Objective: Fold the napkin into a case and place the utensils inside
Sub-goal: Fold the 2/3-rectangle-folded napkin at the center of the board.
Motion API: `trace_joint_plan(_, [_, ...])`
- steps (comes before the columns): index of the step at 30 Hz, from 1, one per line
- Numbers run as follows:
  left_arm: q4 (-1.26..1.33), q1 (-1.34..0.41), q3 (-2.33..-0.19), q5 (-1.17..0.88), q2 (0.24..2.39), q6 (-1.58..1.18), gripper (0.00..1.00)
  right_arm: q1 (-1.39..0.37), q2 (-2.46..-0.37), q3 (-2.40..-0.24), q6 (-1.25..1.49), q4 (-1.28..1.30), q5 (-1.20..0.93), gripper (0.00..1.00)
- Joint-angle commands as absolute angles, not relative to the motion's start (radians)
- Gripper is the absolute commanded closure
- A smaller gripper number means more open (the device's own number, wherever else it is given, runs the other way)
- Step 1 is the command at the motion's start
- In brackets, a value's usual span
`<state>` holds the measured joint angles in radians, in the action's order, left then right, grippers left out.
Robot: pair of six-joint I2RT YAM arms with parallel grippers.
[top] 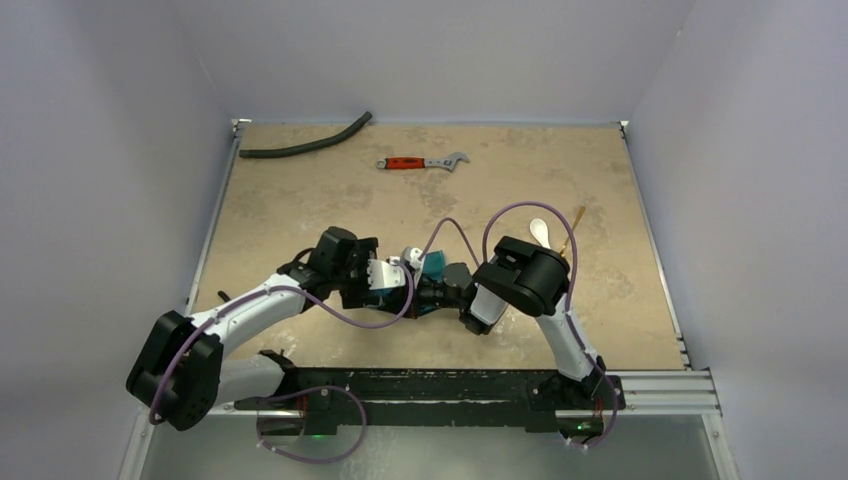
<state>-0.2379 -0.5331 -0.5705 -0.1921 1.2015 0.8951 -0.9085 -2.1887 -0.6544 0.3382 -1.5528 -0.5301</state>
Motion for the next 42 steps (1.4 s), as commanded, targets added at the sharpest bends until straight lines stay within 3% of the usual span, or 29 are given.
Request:
trace_joint_plan(1, [-0.186,-0.519,-0.595,-0.163,1.215,0.864,0.01,-0.904,-2.195,-0.659,0.385,-1.908,-0.603,0.82])
trace_joint_plan(9, [-0.214,-0.517,-0.581,-0.176,1.206,0.869,0.01,-0.905,-2.236,-0.664,0.487,-1.963,-0.642,0.72])
trace_joint_plan(21, [-0.238,-0.516,-0.56,-0.201,1.171,0.875,0.02,-0.904,-2.201,-0.699,0.571,-1.844,-0.59,0.82])
trace_joint_plan(25, [-0.25,-0.517,-0.571,-0.213,1.161,0.867,0.01,-0.905,-2.203,-0.72,0.573,-1.771,-0.577,0.99])
trace_joint_plan(42, [-0.35,-0.423,-0.682,-0.282,1.184,0.711,0.01,-0.904,-2.137,-0.785,0.427,-1.232,-0.468,1.0])
